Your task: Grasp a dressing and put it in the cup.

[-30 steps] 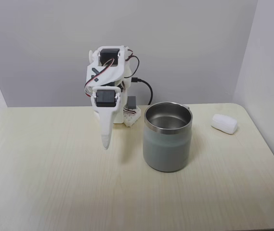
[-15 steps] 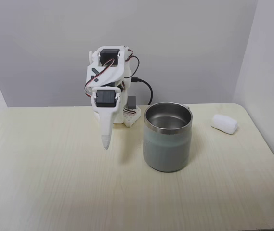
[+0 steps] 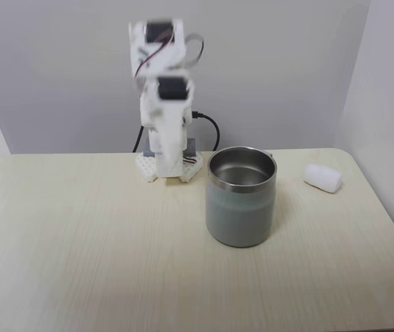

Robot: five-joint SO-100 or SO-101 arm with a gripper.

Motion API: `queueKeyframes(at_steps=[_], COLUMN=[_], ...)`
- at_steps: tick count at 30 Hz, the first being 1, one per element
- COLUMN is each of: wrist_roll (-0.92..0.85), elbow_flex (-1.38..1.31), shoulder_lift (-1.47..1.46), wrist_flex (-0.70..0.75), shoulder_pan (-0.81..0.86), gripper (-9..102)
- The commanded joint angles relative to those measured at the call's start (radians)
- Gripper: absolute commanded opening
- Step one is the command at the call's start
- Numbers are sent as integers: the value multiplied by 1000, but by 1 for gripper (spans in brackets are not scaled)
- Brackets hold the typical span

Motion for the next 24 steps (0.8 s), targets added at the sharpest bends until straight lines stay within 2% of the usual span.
queueKeyframes(at_steps=[1,7,12,17,24], wrist_roll=[-87,-190,-258,-367,-433], elbow_flex=[414,821,988,977,865], shoulder_lift=[249,523,747,945,1183], wrist_flex=[147,354,454,434,273], shoulder_pan=[-149,-472,-787,-991,-1109], gripper=[2,10,16,25,28])
